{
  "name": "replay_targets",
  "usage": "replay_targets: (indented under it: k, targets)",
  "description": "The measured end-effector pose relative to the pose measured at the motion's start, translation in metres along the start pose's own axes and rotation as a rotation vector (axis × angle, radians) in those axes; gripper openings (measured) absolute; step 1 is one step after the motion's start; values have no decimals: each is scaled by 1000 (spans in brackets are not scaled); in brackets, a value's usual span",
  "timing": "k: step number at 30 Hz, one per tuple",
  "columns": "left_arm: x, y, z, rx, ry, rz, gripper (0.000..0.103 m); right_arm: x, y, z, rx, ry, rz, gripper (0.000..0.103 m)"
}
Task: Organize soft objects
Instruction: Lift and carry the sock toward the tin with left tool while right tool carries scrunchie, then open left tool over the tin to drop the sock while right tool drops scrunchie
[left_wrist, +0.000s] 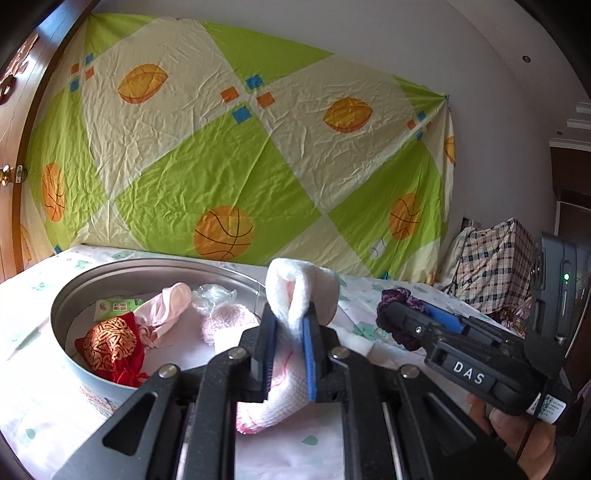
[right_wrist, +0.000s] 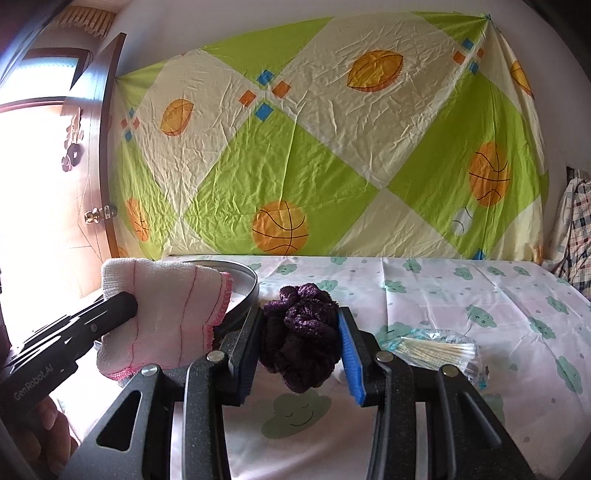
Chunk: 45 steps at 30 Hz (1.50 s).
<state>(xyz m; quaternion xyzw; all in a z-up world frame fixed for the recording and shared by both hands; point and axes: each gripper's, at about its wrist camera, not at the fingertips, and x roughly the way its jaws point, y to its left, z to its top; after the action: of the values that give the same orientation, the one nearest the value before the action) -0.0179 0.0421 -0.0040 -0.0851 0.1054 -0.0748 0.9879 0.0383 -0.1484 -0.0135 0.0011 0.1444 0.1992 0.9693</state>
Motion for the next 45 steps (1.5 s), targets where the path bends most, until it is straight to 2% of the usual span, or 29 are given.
replay_targets:
  k: [4, 13, 22, 30, 40, 41, 42, 43, 44, 45]
  targets:
    - [-4, 6, 13, 3, -19, 12, 11, 2, 7, 17, -25, -16, 18, 42]
    - [3, 41, 37, 17, -28, 130, 11, 31, 38, 51, -84, 6, 104, 42]
    - [25, 90, 65, -5, 27, 219, 11, 88, 65, 77, -98, 86, 183, 43]
    - [53, 123, 71, -48, 125, 283, 11, 141, 94, 71, -130, 201, 215, 43]
    - [69, 139, 60, -63, 213, 333, 11, 160, 121, 54, -174, 261, 248, 44]
    - [71, 140, 59, -64, 220, 332, 13, 160, 123, 53, -180, 262, 249, 46]
    - [72, 139, 59, -63, 229, 330, 19, 161, 124, 52, -187, 267, 247, 48]
    - [73, 139, 59, -58, 239, 334, 27, 160, 124, 51, -191, 267, 245, 56]
    - [74, 137, 58, -55, 248, 337, 44, 159, 123, 51, -191, 265, 242, 65]
    - [74, 136, 57, -56, 251, 349, 54, 158, 122, 51, -186, 264, 243, 69]
